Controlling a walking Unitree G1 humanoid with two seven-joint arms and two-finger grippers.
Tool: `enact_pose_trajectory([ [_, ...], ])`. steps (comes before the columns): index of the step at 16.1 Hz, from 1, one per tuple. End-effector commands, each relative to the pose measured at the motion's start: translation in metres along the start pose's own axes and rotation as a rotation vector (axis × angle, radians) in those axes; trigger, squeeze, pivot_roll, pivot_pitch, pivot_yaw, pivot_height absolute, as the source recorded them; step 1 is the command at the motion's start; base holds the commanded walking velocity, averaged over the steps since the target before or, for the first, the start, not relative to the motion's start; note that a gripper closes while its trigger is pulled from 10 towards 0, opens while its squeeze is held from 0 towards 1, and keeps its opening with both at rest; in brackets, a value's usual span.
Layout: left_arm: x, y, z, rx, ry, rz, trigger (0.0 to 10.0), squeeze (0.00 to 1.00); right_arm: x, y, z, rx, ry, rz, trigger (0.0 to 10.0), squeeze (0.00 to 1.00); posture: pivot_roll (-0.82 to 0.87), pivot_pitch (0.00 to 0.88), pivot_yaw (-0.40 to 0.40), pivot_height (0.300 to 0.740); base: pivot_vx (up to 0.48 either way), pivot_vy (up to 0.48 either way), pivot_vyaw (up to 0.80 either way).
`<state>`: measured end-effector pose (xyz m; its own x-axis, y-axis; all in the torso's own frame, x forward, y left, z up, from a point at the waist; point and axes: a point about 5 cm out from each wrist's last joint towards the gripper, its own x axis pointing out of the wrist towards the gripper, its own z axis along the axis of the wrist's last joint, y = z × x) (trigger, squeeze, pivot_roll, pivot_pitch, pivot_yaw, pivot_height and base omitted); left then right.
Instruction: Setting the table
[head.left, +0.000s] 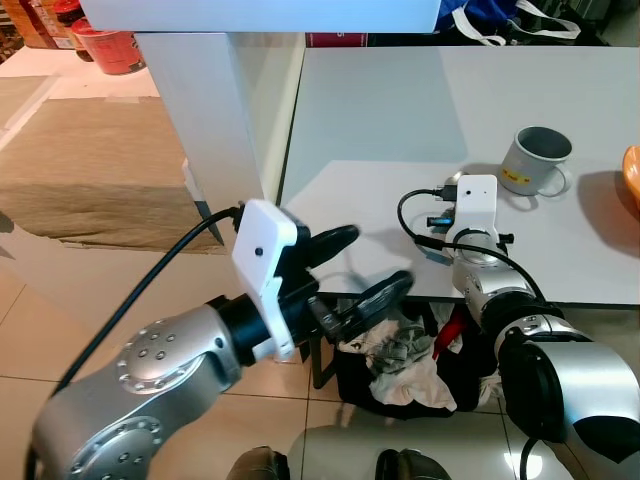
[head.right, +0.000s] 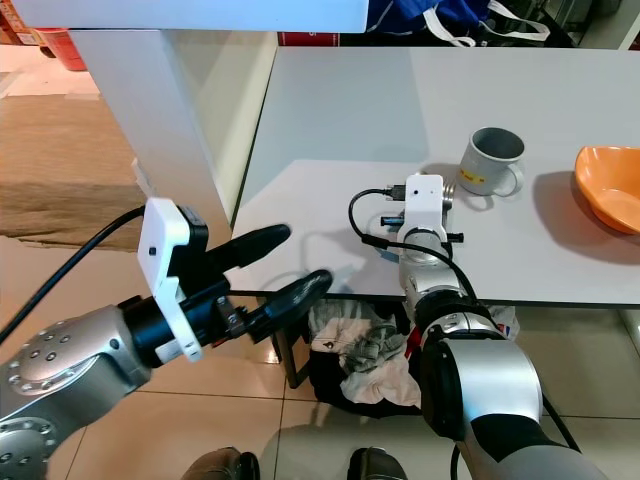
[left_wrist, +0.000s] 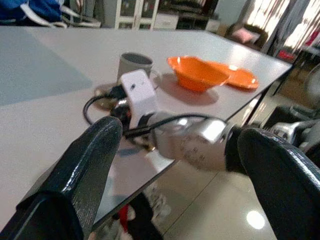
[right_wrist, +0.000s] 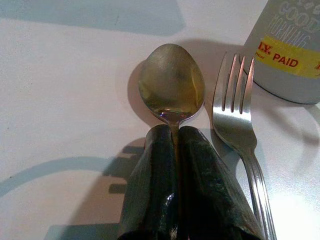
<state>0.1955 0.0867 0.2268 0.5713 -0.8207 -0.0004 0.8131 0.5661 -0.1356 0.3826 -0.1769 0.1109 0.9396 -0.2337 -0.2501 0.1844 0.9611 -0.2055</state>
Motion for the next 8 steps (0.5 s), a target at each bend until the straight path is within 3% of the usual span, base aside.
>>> enact_pose_trajectory([
  [1,-0.0011,-0.0026,-0.0017,0.015,0.017,-0.016,10.0,0.00,-0.0032,0.0086,-0.0131,-0.023,0.058,0.046,0.0,0.00,0.21,0.134,0.064,0.728,0.000,0.000,0.00],
  [4,-0.0005,-0.0034,-0.0023,0.015,0.019,-0.018,10.0,0.00,-0.0031,0.0084,-0.0130,-0.032,0.059,0.045,0.0,0.00,0.21,0.135,0.063,0.728,0.000,0.000,0.00],
  [5,-0.0005,-0.0036,-0.0024,0.016,0.020,-0.017,10.0,0.00,-0.0032,0.0074,-0.0151,-0.035,0.071,0.040,10.0,0.00,0.21,0.135,0.062,0.728,0.000,0.000,0.00],
  [6,-0.0005,-0.0036,-0.0025,0.016,0.020,-0.017,10.0,0.00,-0.0033,0.0074,-0.0155,-0.032,0.073,0.043,10.0,0.00,0.21,0.136,0.062,0.728,0.000,0.000,0.00],
  [7,-0.0004,-0.0039,-0.0025,0.018,0.019,-0.019,10.0,0.00,-0.0033,0.0073,-0.0159,-0.027,0.075,0.045,10.0,0.32,0.21,0.136,0.062,0.728,0.000,0.000,0.00],
  [8,-0.0001,-0.0042,-0.0025,0.019,0.018,-0.020,10.0,0.00,-0.0033,0.0069,-0.0162,-0.018,0.077,0.044,10.0,1.00,0.20,0.137,0.062,0.728,0.000,0.000,0.00],
])
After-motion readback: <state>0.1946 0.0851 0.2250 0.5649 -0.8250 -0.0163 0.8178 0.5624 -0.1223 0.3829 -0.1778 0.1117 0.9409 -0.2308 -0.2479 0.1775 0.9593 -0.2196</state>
